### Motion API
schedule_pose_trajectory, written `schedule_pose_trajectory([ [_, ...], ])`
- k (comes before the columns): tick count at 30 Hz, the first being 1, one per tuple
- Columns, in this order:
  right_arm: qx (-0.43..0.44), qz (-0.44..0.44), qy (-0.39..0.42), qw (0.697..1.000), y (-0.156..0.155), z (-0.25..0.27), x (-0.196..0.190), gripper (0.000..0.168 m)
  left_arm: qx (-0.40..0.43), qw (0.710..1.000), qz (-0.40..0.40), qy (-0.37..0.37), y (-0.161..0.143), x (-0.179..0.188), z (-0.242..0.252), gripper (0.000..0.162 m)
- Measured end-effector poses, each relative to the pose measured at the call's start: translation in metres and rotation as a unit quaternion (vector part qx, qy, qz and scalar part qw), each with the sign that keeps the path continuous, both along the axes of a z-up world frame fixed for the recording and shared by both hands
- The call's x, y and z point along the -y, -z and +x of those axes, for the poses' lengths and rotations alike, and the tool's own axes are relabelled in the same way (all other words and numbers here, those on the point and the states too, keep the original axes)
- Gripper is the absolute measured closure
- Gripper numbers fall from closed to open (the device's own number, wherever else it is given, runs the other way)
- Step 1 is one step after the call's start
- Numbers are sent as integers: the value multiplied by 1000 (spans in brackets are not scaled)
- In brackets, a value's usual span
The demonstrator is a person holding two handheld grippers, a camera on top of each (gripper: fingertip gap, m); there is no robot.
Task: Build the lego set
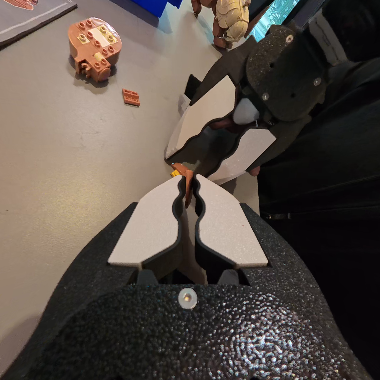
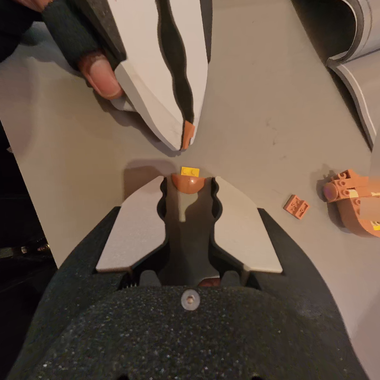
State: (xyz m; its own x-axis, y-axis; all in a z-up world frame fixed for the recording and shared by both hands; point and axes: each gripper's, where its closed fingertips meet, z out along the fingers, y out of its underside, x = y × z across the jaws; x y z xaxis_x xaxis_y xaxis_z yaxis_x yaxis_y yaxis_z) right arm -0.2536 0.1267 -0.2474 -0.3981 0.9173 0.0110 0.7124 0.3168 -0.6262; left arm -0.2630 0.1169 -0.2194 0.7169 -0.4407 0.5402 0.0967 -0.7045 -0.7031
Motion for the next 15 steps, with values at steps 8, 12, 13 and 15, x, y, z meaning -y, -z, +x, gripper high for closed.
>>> schedule_pose_trajectory([
  [8,-11,-1,-56,998,-1,-1,6,137,8,1000,-11,9,1,1,1,156],
  [12,-82,35,-112,990,-8,-6,4,137,20,1000,-18,12,1,2,1,156],
  [13,-104,39,-117,987,-12,-8,4,137,22,999,-19,14,1,2,1,156],
  [15,-144,39,-132,980,-23,-10,5,137,26,999,-18,19,0,2,2,156],
])
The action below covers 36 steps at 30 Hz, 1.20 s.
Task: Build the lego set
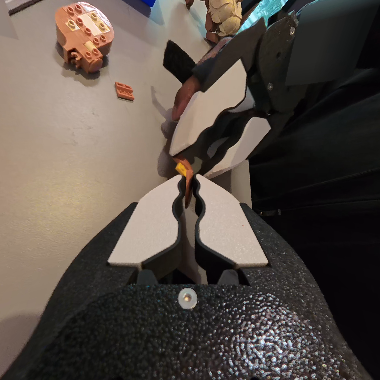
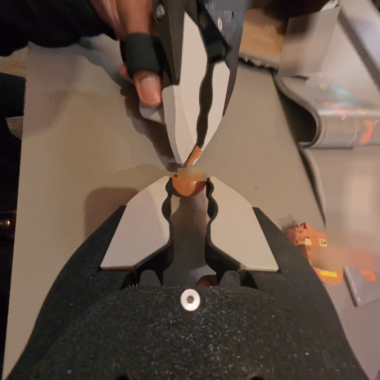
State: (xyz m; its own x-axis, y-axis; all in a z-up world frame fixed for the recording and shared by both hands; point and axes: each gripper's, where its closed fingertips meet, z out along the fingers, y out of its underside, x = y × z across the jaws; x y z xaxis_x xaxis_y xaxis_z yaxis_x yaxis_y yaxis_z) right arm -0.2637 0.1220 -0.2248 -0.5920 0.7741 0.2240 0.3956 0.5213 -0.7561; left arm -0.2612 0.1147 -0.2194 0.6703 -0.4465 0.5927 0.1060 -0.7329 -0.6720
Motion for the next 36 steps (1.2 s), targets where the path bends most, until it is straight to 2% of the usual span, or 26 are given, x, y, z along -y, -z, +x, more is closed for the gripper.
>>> schedule_pose_trajectory([
  [5,-81,25,-40,996,-19,1,6,137,32,999,19,5,-9,1,-1,156],
  [11,-116,42,-53,991,-21,-1,13,137,71,997,31,17,-18,4,0,156],
  [34,-128,78,-64,987,-14,1,17,137,71,997,6,41,-14,7,6,156],
  [35,-126,81,-63,987,-13,1,17,139,69,997,6,42,-14,8,6,156],
  [36,-131,87,-58,986,-13,0,14,168,70,996,5,45,-15,9,8,156],
])
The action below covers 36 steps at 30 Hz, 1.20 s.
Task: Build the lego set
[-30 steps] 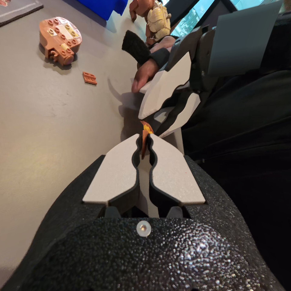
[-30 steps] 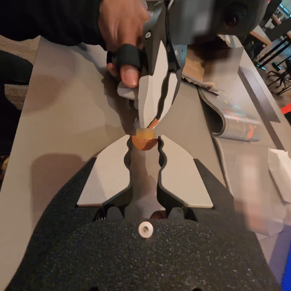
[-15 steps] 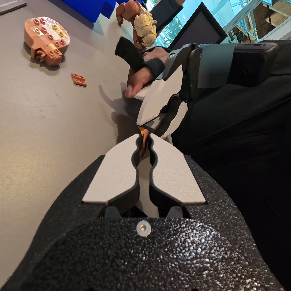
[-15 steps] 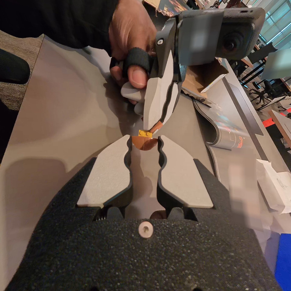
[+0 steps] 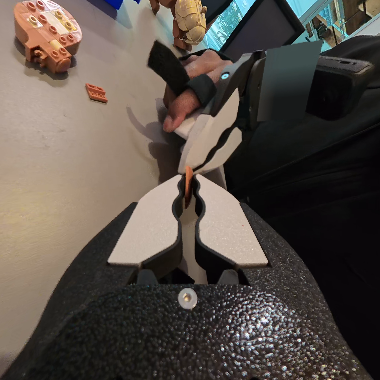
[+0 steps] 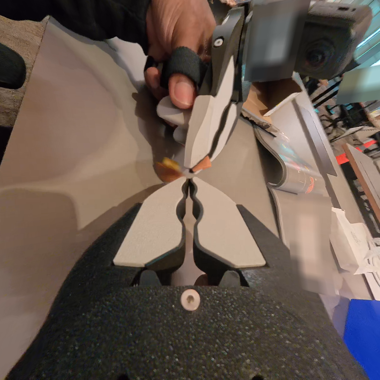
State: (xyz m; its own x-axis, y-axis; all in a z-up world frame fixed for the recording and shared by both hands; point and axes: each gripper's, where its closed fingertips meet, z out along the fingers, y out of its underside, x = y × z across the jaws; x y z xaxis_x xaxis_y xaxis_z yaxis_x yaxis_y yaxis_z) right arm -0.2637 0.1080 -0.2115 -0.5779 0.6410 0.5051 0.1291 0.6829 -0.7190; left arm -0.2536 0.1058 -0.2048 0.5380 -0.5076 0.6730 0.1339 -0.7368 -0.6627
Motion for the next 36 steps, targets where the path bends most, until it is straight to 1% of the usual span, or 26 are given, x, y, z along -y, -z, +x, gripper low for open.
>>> schedule_pose_trajectory([
  [3,12,10,2,1000,6,0,-2,168,-7,1000,0,-3,-1,0,0,156],
  [5,38,18,11,999,16,0,-5,167,-30,999,-6,-7,2,1,-3,156],
  [7,40,20,14,999,16,-1,-6,165,-42,999,-2,-19,1,1,-10,156],
  [10,56,3,18,998,16,0,-6,162,-45,998,13,-48,-6,1,-23,156],
  [12,59,-6,18,998,15,0,-5,162,-43,995,33,-80,-14,0,-36,156],
  [16,74,-14,4,997,17,2,4,160,-39,989,57,-132,-27,6,-59,156],
  [20,99,-41,-33,994,15,0,31,153,-63,983,61,-163,-34,17,-67,156],
  [23,130,-66,-67,987,16,-5,56,145,-81,978,63,-180,-34,25,-71,156],
  [25,145,-67,-88,983,18,-11,71,140,-88,975,64,-196,-33,31,-76,156],
  [27,137,-50,-109,983,18,-22,83,138,-94,971,67,-211,-34,37,-82,156],
  [31,131,-17,-137,982,16,-38,111,130,-118,960,77,-242,-36,44,-98,156],
  [36,115,25,-144,983,16,-46,141,126,-110,957,107,-247,-48,41,-101,156],
])
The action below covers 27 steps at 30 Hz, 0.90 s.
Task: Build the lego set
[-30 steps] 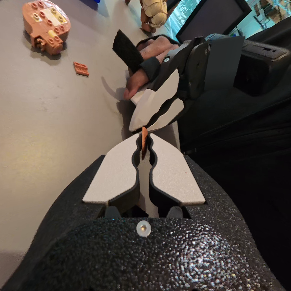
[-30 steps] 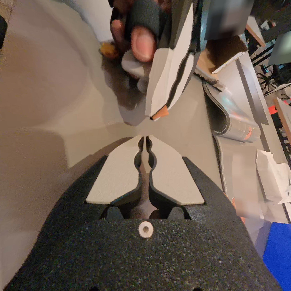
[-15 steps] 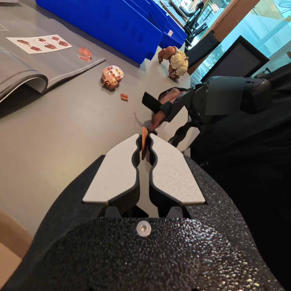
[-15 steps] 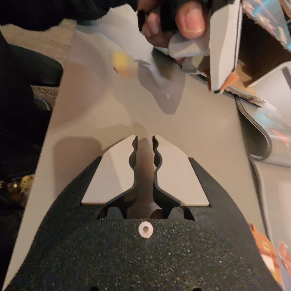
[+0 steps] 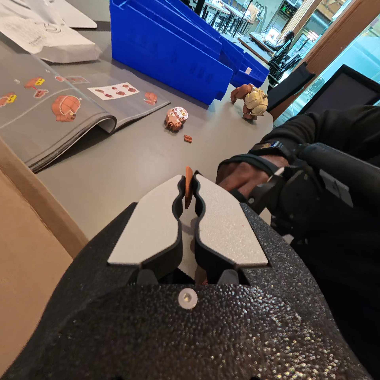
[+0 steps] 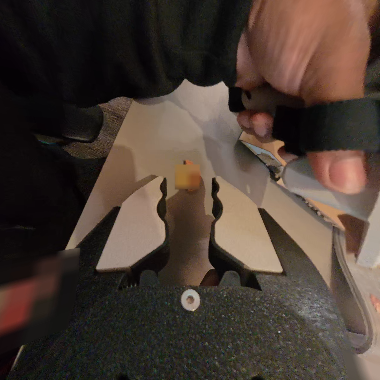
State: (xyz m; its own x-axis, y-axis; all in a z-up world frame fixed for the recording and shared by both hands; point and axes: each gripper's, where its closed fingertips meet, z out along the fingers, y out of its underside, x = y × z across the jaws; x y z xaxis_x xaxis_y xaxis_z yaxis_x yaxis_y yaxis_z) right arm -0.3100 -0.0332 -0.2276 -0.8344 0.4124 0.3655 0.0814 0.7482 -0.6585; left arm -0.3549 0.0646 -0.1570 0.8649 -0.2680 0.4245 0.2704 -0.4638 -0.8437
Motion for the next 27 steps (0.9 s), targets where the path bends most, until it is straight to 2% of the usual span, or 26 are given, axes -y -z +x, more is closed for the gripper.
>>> schedule_pose_trajectory([
  [4,4,48,5,999,10,-9,-2,129,-3,1000,18,3,-5,1,-3,156],
  [12,66,37,-30,997,14,-7,3,138,9,999,37,15,-3,8,0,156],
  [15,97,33,-26,994,16,-8,3,152,11,999,44,13,-6,10,-2,156],
  [19,116,20,-11,993,14,-8,1,159,12,999,46,13,-6,10,-3,156],
  [22,167,-29,20,985,11,-2,-12,161,12,999,46,18,-6,9,-1,156],
  [24,219,-102,51,969,4,1,-24,165,11,999,43,22,-4,9,1,156],
  [25,265,-159,64,949,-2,5,-29,165,10,999,41,25,-3,8,3,156],
  [27,381,-281,75,878,-15,16,-40,165,2,999,32,32,1,8,6,156],
])
